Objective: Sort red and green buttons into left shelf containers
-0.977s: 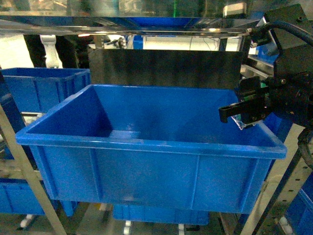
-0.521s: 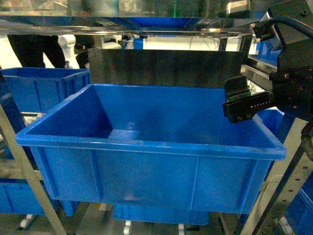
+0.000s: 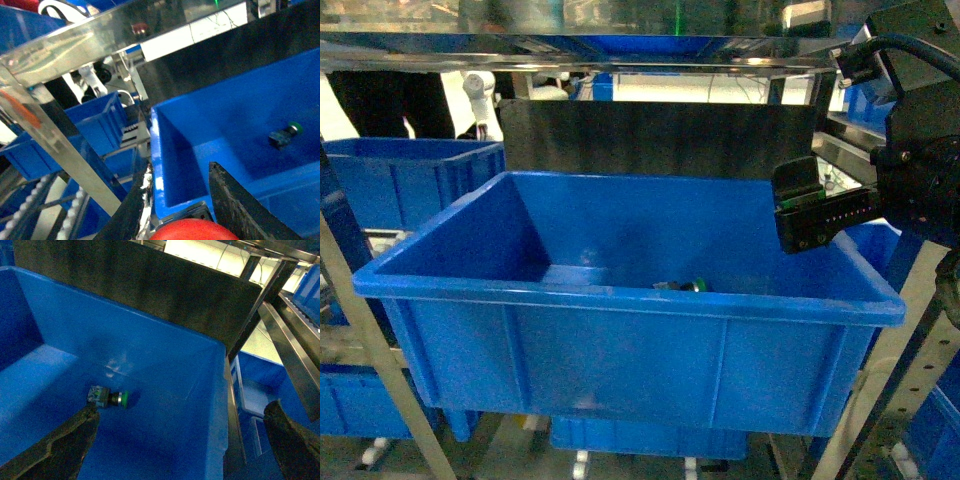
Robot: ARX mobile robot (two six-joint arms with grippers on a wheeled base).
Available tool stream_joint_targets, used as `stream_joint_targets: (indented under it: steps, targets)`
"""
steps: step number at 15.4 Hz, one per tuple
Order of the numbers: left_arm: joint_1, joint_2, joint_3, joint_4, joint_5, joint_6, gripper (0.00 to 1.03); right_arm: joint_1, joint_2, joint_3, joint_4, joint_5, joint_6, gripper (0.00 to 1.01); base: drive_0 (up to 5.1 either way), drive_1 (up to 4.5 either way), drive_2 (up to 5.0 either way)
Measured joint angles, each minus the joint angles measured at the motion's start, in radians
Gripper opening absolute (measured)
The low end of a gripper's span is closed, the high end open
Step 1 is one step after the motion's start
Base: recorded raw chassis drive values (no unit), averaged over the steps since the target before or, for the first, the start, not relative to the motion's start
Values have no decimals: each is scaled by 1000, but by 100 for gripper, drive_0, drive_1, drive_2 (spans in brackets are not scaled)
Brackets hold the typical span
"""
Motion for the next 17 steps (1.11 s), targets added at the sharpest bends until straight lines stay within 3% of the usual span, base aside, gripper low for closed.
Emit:
stream_joint_targets:
  steps: [2,3,5,7,10,14,17]
  targets:
    - [-49,146,106,-37,76,-48,29,1,0,0,0,0,0,98,0,0,0]
    - [-78,229,167,-38,87,-53,29,0,0,0,0,0,0,98,0,0,0]
    - [-127,348,245,-25,107,-25,29,0,0,0,0,0,0,98,0,0,0]
    - [-130,491,341,43,130,17,29,0,0,0,0,0,0,98,0,0,0]
    - [-129,686,479,53,101,61,29,0,0,0,0,0,0,98,0,0,0]
    - [-129,830,603,74,42,82,29,0,0,0,0,0,0,98,0,0,0]
    - [-130,865,607,83,16,80,29,0,0,0,0,0,0,98,0,0,0]
